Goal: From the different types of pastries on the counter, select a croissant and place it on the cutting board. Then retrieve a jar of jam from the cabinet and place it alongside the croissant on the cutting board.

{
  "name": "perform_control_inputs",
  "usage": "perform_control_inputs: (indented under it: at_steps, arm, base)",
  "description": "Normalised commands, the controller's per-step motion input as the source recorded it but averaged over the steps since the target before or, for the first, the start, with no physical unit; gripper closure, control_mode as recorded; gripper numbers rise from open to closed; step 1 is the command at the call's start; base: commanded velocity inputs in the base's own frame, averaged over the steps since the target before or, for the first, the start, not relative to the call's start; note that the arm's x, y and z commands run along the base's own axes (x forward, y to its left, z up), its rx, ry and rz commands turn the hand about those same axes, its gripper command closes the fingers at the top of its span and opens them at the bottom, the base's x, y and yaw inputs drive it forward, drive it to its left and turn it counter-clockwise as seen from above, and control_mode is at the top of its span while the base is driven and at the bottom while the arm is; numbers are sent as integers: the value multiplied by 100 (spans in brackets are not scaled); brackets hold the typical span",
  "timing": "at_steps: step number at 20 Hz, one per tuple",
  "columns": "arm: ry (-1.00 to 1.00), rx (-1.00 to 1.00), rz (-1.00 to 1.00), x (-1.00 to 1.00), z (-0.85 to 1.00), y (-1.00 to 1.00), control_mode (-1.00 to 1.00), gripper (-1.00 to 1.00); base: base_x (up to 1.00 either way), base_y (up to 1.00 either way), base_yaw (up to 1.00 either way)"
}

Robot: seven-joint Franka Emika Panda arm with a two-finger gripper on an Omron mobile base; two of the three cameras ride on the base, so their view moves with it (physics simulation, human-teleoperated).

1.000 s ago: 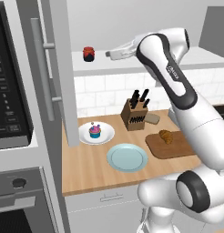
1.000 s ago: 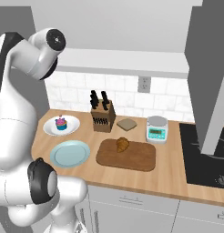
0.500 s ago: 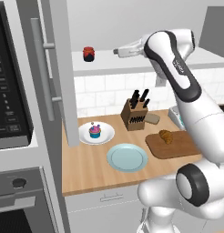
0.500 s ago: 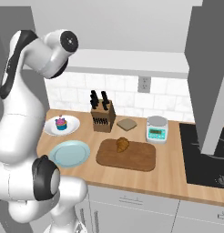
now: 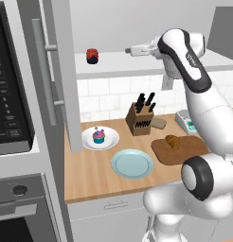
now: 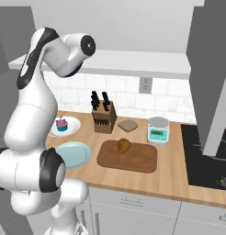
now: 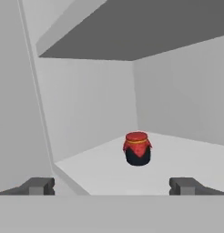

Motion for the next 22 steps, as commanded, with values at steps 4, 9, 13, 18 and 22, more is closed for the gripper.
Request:
perform_control_inputs:
  at_steps: [4, 9, 13, 18, 22]
  arm:
    - [12, 10, 0, 24, -12, -8, -100, -100]
    - [3, 2, 0, 17, 1, -4, -100, -100]
    - [0, -24, 2, 3, 1, 0, -100, -100]
    - [0, -16, 3, 2, 4, 0, -100, -100]
    - [0, -3, 3, 9, 11, 2, -100, -100]
  base:
    - [0, 0, 0]
    - [0, 0, 0]
    - [0, 0, 0]
    - [0, 0, 0]
    - [0, 0, 0]
